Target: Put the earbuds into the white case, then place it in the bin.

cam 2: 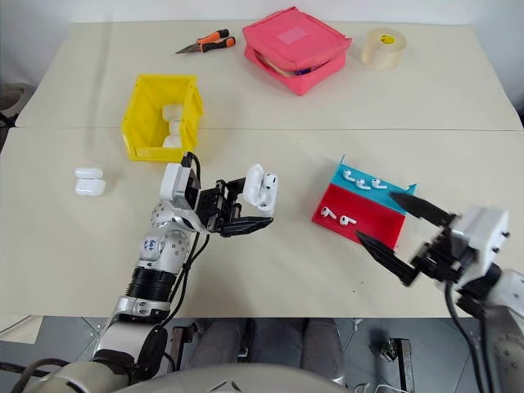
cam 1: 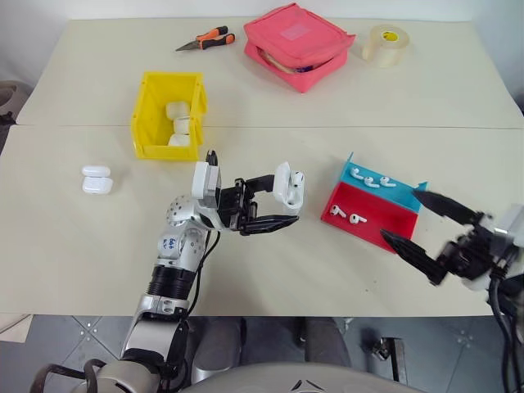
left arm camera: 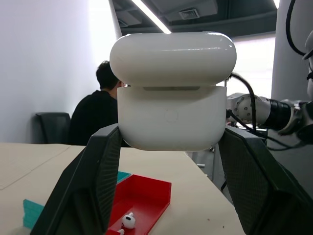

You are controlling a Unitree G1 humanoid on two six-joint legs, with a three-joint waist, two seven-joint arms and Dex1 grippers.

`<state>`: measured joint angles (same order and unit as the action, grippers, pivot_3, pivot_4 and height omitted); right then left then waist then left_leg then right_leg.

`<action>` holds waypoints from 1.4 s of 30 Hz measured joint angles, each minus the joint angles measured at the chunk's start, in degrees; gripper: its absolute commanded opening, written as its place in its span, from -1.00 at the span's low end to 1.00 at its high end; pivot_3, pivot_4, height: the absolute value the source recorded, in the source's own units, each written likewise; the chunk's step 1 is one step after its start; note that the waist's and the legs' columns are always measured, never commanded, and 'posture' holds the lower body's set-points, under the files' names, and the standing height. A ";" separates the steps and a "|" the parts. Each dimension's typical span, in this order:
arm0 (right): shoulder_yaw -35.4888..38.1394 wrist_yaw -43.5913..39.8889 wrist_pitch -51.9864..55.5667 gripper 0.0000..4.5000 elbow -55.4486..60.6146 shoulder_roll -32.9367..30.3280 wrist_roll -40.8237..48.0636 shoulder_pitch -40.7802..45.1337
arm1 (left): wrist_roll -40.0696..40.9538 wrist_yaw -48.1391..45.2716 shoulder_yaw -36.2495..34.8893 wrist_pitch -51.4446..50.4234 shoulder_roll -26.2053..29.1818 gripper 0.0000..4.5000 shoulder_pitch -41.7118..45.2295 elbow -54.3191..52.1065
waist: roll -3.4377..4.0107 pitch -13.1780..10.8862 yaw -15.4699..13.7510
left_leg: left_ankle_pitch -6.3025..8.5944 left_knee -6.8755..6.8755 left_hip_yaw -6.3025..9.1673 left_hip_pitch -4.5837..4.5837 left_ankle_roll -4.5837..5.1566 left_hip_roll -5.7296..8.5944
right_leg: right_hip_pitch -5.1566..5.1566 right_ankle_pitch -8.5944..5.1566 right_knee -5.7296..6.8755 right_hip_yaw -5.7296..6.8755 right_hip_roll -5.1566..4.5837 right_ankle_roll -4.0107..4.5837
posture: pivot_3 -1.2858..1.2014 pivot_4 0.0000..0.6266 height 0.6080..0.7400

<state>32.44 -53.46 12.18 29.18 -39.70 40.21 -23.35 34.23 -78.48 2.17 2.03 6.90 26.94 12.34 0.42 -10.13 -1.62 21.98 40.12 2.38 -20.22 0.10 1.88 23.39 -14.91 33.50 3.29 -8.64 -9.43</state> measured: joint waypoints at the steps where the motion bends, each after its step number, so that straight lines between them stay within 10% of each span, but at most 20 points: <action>1: 1.23 -1.62 -1.73 0.98 -2.93 -0.03 -1.52 -1.22 | -0.18 -0.09 0.04 0.60 -0.08 0.20 -0.22 -0.01 | 0.00 0.00 0.06 | 0.00 0.00 -0.02 0.03 0.00 -0.01 | 0.00 0.00 0.01 -0.02 0.00 0.00 | 0.03 -0.52 1.00; 15: -1.03 -7.19 -0.93 0.98 -14.06 -10.13 -7.49 8.09 | -2.22 0.26 0.18 3.69 1.40 0.20 -2.53 -0.31 | 0.05 0.02 0.24 | -0.01 0.03 -0.11 0.08 -0.02 -0.04 | 0.02 0.02 0.02 -0.19 0.01 -0.03 | 0.03 -0.52 1.00; 23: -21.90 -4.95 18.65 0.98 -23.22 -24.69 -14.90 41.34 | -2.95 1.78 0.64 4.05 1.53 0.20 -2.74 -1.07 | 0.13 -0.02 0.30 | -0.02 0.03 -0.05 -0.05 -0.04 -0.07 | 0.17 0.02 -0.04 -0.14 0.02 -0.02 | 0.03 -0.52 1.00; 32: -45.34 -15.14 14.90 0.98 -43.49 -20.93 -30.43 64.20 | -3.46 3.85 1.30 4.62 0.91 0.20 -3.00 -1.40 | 0.11 -0.03 0.46 | -0.01 0.01 0.08 -0.22 -0.04 -0.01 | 0.20 0.03 -0.17 0.09 -0.05 -0.05 | 0.03 -0.52 1.00; 42: -50.39 -20.92 -2.84 0.98 -62.00 -14.41 -41.65 71.76 | -3.71 5.45 1.41 4.94 0.78 0.20 -3.29 -2.96 | 0.12 -0.02 0.64 | -0.03 0.03 0.07 -0.21 -0.07 -0.02 | 0.20 0.04 -0.14 0.12 -0.04 -0.07 | 0.03 -0.52 1.00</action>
<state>-17.95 -74.38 9.34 -32.82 -54.11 -1.44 48.42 30.52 -73.03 3.59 6.98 7.68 23.65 9.38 0.54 -10.15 -0.99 21.95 40.15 2.45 -20.43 0.03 1.86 23.59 -14.87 33.37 3.41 -8.69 -9.49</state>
